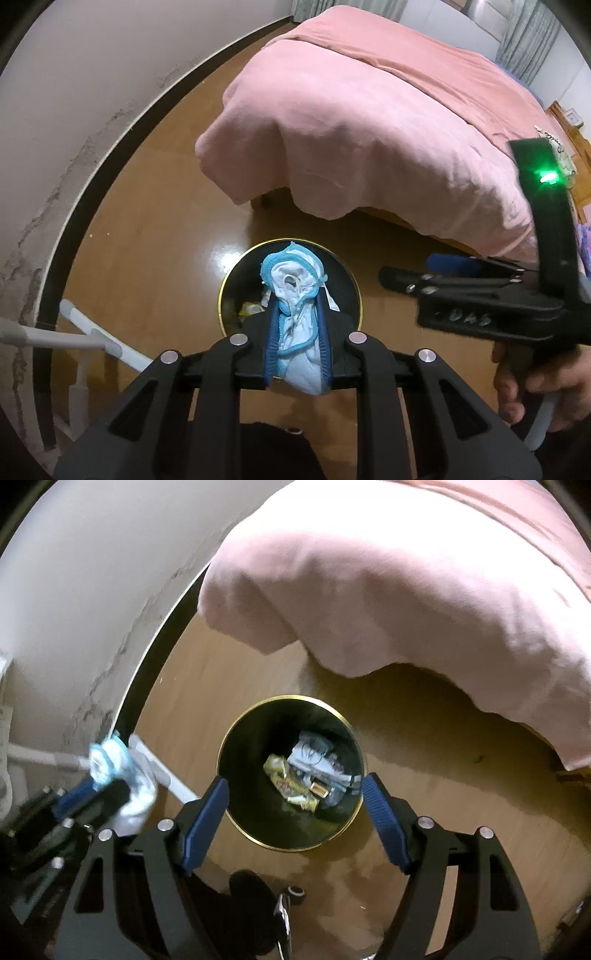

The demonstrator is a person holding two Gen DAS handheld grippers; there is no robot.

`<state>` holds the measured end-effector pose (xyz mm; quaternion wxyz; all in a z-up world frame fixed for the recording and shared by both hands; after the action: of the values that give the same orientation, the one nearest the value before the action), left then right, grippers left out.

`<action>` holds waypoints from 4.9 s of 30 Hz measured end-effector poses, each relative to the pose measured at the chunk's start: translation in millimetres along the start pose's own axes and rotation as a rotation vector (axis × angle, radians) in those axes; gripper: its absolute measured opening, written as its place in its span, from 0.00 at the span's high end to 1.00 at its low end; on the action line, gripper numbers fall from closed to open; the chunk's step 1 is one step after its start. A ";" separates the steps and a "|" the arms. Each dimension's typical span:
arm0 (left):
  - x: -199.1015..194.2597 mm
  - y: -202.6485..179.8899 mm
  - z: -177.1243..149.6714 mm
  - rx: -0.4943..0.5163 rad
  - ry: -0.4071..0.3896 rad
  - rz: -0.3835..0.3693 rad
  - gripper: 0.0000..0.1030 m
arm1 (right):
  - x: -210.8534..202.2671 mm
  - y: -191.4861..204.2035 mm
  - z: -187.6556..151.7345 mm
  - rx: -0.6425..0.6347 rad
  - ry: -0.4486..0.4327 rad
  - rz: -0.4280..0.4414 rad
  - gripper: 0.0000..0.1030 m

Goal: Collect trash
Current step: 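Carry the cloth and wrapper to the black bin and open both tools, then move both open tools back toward the remaining trash on the desk, then grasp the stacked red cup lids with the left tool while the right tool grasps the blue-white wrapper, then carry the red lids and wrapper over the black bin and open both tools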

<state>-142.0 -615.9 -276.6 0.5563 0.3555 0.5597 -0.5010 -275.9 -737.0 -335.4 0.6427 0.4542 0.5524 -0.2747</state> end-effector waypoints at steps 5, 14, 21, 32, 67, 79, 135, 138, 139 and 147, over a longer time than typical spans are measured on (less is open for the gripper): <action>-5.0 -0.8 6.4 -0.035 -0.036 -0.008 0.37 | -16.5 -14.1 2.6 0.053 -0.048 0.006 0.29; -47.3 -8.5 -3.4 -0.018 -0.093 -0.028 0.29 | -33.2 -9.3 -3.9 0.045 -0.086 -0.005 0.29; -135.4 -0.1 -43.6 -0.050 -0.209 0.013 0.13 | -53.2 21.5 -12.4 -0.049 -0.131 -0.049 0.29; -284.9 139.7 -195.1 -0.324 -0.454 0.204 0.08 | -143.3 214.5 -75.6 -0.474 -0.350 0.019 0.29; -309.0 396.3 -456.3 -0.982 -0.387 0.408 0.08 | -36.1 699.5 -240.7 -1.115 -0.006 0.295 0.57; -293.2 418.4 -428.1 -0.918 -0.311 0.439 0.08 | -78.1 631.4 -234.6 -1.103 -0.004 0.358 0.57; -65.3 14.9 -12.4 0.087 -0.161 0.038 0.33 | -77.9 63.0 -27.2 -0.148 -0.158 -0.100 0.59; -18.7 8.1 1.5 0.082 -0.077 0.019 0.33 | -63.4 51.8 -26.7 -0.131 -0.129 -0.105 0.59; -9.5 8.8 5.6 0.079 -0.060 0.015 0.33 | -59.7 47.7 -26.4 -0.127 -0.120 -0.107 0.59; 53.1 0.6 20.9 0.080 0.036 0.023 0.32 | -42.6 21.9 -28.5 -0.092 -0.079 -0.091 0.59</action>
<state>-142.7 -644.2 -326.2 0.5372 0.3927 0.5449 -0.5101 -280.5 -708.5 -287.8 0.6713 0.3874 0.5586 -0.2954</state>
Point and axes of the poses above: each gripper's, at about its wrist camera, not at the fingertips, and x roughly the way its jaws point, y to its left, z to its top, the point moved 4 cm from there along x, roughly the way its jaws point, and after that the axes turned 15 degrees about y, right-handed, at the moved point
